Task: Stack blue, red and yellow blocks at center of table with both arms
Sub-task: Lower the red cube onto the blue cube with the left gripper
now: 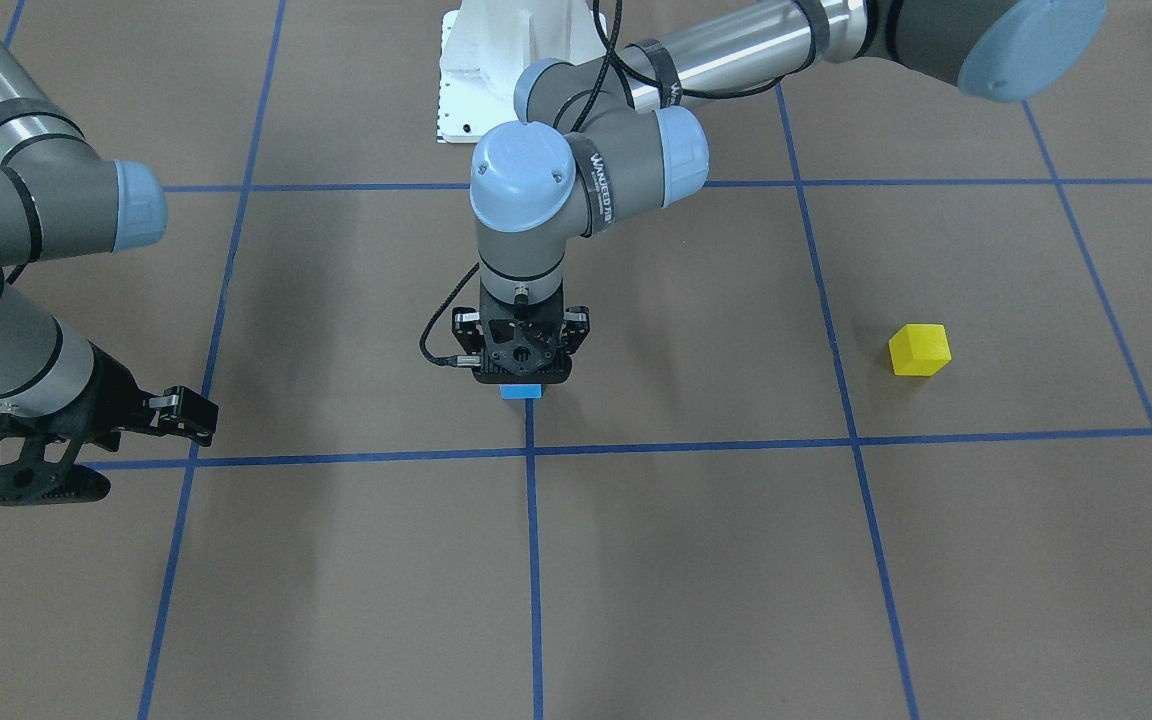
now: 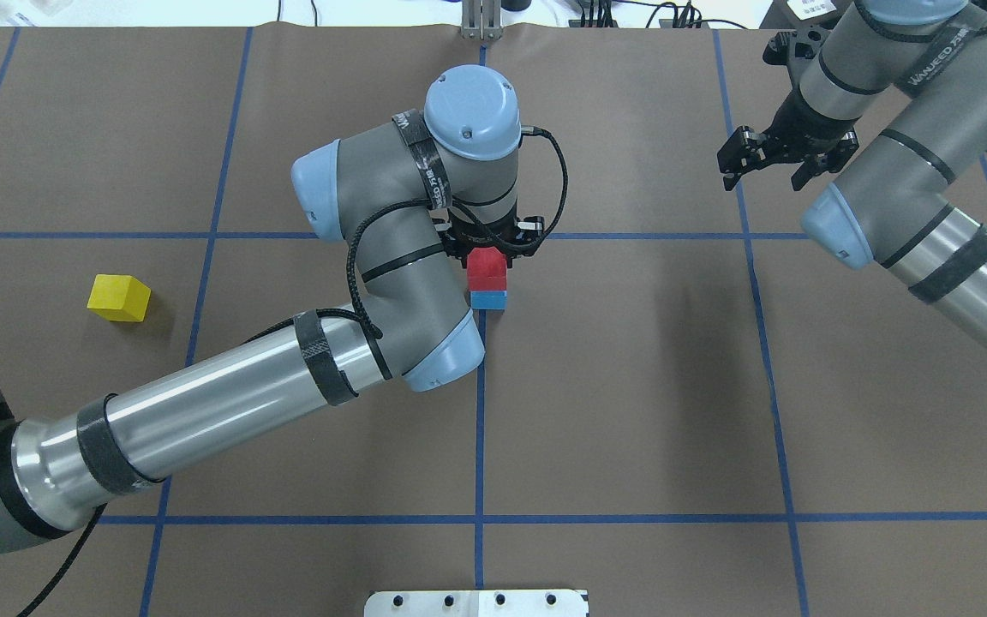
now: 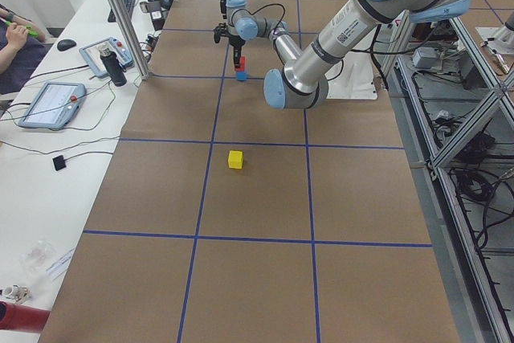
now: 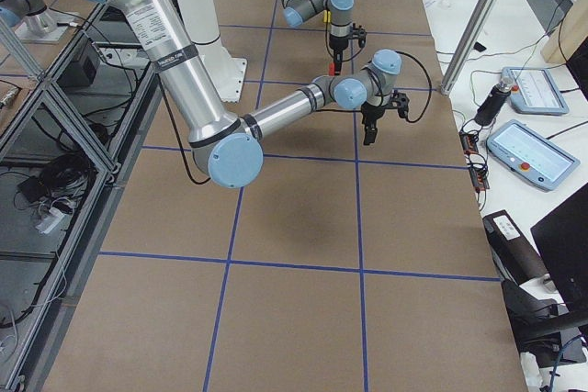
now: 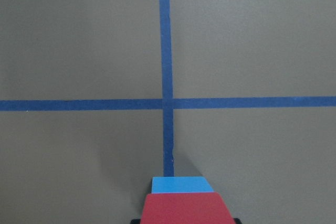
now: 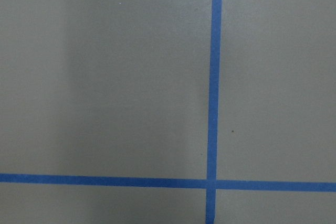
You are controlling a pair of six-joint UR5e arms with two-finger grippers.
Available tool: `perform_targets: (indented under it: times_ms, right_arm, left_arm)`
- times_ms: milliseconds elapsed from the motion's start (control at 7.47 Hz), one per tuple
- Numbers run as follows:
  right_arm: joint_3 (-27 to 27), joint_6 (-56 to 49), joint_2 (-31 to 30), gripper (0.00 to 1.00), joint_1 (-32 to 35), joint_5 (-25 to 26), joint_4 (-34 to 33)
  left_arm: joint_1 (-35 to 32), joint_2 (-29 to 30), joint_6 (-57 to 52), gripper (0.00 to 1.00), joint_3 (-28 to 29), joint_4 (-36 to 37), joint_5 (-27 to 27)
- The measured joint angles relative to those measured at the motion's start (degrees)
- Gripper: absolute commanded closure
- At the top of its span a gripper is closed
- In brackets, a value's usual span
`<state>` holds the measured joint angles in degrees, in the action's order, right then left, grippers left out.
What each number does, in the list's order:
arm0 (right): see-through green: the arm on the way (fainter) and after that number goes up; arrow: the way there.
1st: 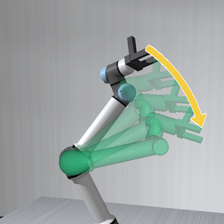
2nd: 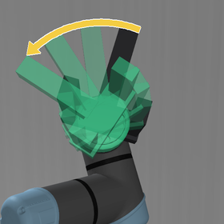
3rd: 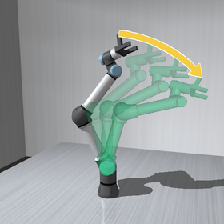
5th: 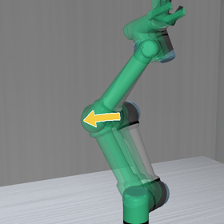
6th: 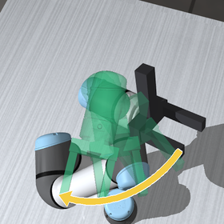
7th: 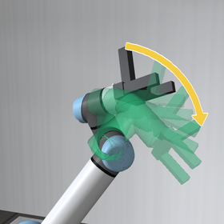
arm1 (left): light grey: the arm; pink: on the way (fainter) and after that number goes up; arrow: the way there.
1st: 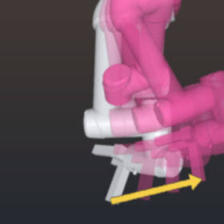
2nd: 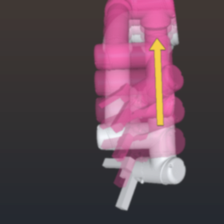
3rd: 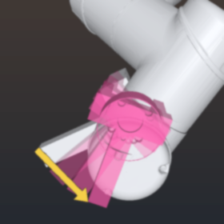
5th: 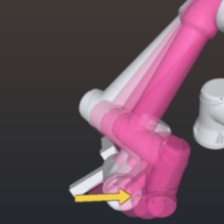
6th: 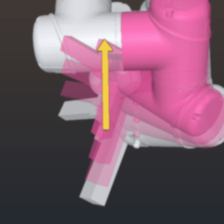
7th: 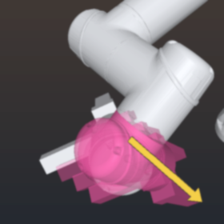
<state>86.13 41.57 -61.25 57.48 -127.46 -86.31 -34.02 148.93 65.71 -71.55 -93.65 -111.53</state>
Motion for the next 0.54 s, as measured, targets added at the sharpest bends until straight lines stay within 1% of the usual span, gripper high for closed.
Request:
perform_targets:
  times_ms: [536]
  right_arm:
    - [0.01,-0.12,0.06,0.01,0.01,-0.21,0.00]
  left_arm:
    - [-0.39,0.05,-0.21,0.00,-0.66,0.09,-0.23]
